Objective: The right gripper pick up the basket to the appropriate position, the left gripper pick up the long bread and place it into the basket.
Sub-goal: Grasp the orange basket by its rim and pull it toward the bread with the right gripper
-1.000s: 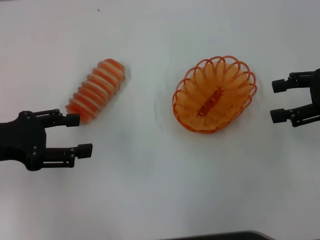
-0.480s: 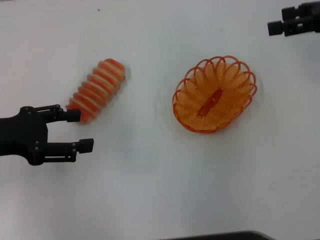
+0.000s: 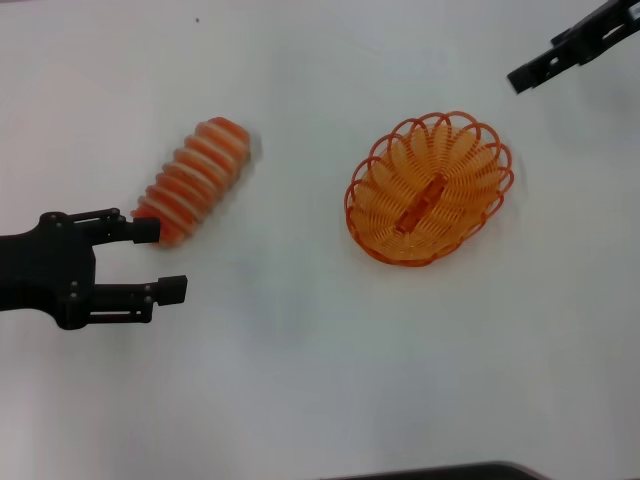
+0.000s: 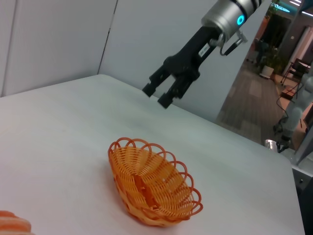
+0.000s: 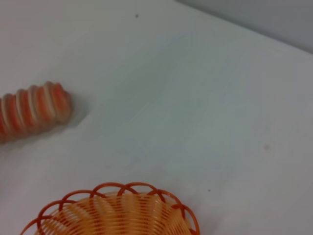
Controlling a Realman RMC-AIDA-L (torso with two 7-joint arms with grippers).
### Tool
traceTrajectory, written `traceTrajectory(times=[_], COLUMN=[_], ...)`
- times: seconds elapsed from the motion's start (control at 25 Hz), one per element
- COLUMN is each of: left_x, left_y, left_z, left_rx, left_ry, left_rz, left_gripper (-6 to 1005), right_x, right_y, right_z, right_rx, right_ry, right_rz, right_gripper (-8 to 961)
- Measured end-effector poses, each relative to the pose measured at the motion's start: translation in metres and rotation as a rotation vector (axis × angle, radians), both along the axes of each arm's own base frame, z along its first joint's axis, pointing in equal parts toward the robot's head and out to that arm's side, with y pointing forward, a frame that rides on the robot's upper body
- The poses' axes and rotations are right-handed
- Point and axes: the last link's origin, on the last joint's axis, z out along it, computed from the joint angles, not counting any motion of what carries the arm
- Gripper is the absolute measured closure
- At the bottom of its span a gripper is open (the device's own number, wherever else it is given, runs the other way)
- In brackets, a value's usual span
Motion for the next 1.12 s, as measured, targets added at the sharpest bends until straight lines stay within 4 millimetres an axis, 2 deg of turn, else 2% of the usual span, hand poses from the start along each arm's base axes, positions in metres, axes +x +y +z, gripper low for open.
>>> traceTrajectory(times=[0.24, 0.44, 0.6, 0.84, 1.12], left_x=[-0.003, -0.004, -0.005, -0.006, -0.006], left_y=[-0.001, -0.002, -0.002, -0.001, 0.0], left_z=[0.0, -0.001, -0.002, -0.002, -0.002], left_rx=[0.008, 0.01, 0.008, 0.014, 0.019], left_ry=[0.005, 0.002, 0.0, 0.005, 0.009], left_rz=[0.011, 0.014, 0.018, 0.022, 0.024], left_gripper=[155, 154, 153, 153, 154], right_x=[0.003, 0.005, 0.005, 0.01, 0.012], right_y=[0.008, 0.015, 0.017, 0.018, 0.017], right_z=[-0.04, -0.064, -0.08, -0.092, -0.095], right_rx=[-0.055, -0.073, -0.091, -0.09, -0.092], right_ry=[-0.044, -0.067, -0.086, -0.118, -0.122], right_rz=[-0.007, 0.002, 0.012, 0.017, 0.014], right_gripper=[88, 115, 137, 169, 425])
